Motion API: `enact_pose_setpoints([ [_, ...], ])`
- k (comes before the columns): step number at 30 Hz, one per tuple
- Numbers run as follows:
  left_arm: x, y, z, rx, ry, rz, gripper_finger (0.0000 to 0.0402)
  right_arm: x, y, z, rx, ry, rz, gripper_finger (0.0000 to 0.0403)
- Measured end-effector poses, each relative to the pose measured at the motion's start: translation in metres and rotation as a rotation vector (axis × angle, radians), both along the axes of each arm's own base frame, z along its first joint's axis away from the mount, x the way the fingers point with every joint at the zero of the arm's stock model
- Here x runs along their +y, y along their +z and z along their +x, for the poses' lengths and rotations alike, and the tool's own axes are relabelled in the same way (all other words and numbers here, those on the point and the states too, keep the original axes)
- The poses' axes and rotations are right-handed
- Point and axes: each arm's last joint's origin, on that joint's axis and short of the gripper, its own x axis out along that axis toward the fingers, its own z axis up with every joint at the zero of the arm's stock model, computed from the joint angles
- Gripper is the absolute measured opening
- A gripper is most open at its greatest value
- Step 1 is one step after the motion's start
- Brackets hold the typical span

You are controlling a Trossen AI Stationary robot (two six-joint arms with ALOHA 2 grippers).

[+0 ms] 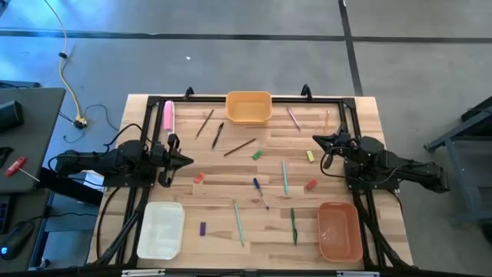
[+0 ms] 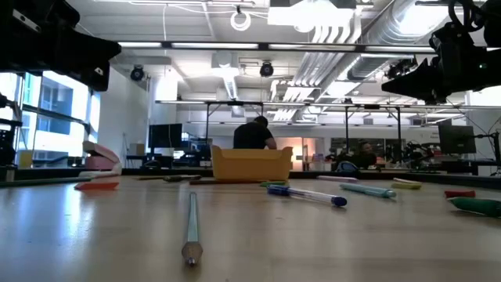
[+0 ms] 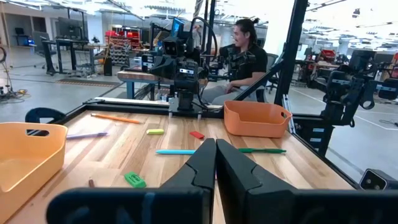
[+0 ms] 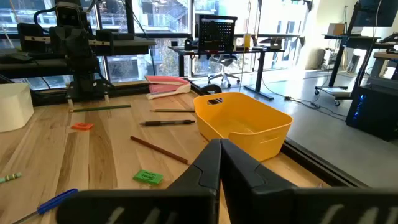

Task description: Sort crayons/erasers/pens/pencils in bins

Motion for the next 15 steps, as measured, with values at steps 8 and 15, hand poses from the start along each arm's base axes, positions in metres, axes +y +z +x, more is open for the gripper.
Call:
enact_pose_setpoints([
  [8, 0.0000, 0.0001, 0.0000, 0.000, 0.000, 0.000, 0.0003, 0.0000, 0.0000, 0.0000, 0.000, 0.000, 0.000, 0.0000],
  [15, 0.0006, 0.0078, -0.0008, -0.080, 0.025, 0.007, 0.0003, 0.0000, 0.0000, 0.0000, 0.000, 0.000, 0.000, 0.0000],
])
